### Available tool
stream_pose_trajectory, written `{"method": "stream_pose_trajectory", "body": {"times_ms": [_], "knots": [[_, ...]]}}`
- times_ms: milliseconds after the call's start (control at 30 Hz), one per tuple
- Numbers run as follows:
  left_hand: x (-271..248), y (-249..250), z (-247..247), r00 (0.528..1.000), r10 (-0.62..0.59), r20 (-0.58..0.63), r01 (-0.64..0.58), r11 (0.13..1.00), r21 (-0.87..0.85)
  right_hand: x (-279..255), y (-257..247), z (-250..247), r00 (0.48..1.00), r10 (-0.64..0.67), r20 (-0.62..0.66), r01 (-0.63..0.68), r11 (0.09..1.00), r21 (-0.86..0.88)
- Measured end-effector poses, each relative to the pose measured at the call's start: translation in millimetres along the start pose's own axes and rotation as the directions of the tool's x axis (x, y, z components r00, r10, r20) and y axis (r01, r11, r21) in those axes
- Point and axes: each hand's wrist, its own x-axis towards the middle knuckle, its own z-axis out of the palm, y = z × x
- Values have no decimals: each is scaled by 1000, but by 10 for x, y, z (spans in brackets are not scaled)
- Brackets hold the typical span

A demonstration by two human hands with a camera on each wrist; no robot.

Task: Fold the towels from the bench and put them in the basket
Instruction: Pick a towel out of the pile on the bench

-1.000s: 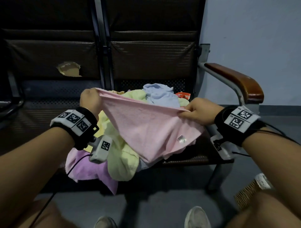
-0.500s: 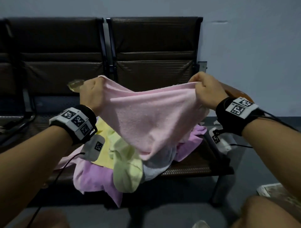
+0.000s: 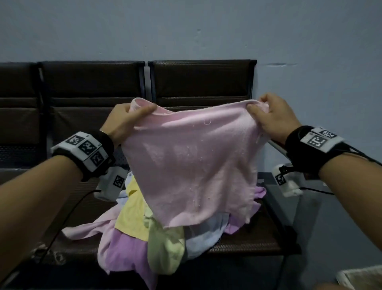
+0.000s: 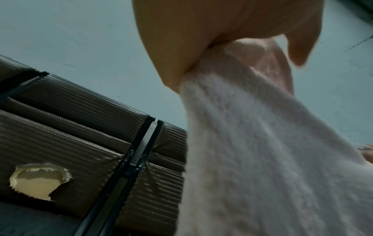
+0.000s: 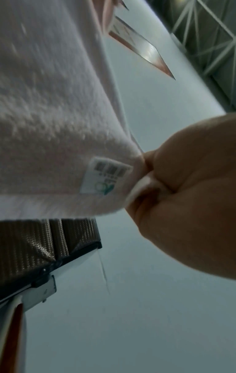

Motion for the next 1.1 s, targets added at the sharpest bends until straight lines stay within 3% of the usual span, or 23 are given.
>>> {"method": "stream_pose_trajectory", "body": {"times_ms": [67, 167, 233, 300, 367, 433, 533, 600, 667, 833, 967, 1033, 1100], "knots": [[-17, -34, -18, 996, 27, 84, -33, 997, 67, 41, 60, -41, 997, 37, 67, -39, 999, 22], [-38, -93, 5, 992, 59, 111, -80, 977, 196, 25, 138, -43, 978, 103, 183, -82, 989, -120], [-16, -155, 48, 998, 3, 65, -12, 991, 133, -11, 189, -1, 959, 194, 207, -169, 977, -133], [20, -224, 101, 995, -93, -27, 93, 995, 22, -42, 226, 46, 917, 326, 230, -338, 941, 17], [76, -290, 179, 967, -207, -148, 197, 977, -80, -68, 221, 92, 830, 474, 292, -540, 815, 210], [111, -305, 277, 926, -305, -221, 258, 941, -220, -83, 176, 163, 757, 530, 381, -649, 677, 348], [113, -187, 455, 888, -421, -184, 316, 851, -420, -89, 40, 284, 706, 525, 476, -709, 511, 486], [71, -25, 597, 893, -440, -97, 340, 799, -495, -91, -93, 353, 687, 488, 538, -726, 439, 529], [-8, 173, 769, 920, -391, -29, 320, 792, -521, -111, -241, 428, 705, 443, 554, -709, 451, 541], [-265, 548, 1190, 988, -147, 50, 155, 924, -350, -194, -622, 536, 770, 316, 554, -624, 556, 550], [-416, 541, 1302, 989, 14, 147, 15, 980, -196, -296, -725, 440, 749, 239, 618, -608, 618, 498], [-412, 496, 1264, 983, 3, 186, 41, 972, -231, -343, -681, 398, 770, 259, 584, -589, 640, 493], [-376, 451, 1210, 974, -102, 202, 169, 922, -348, -381, -627, 363, 786, 280, 551, -568, 680, 464]]}}
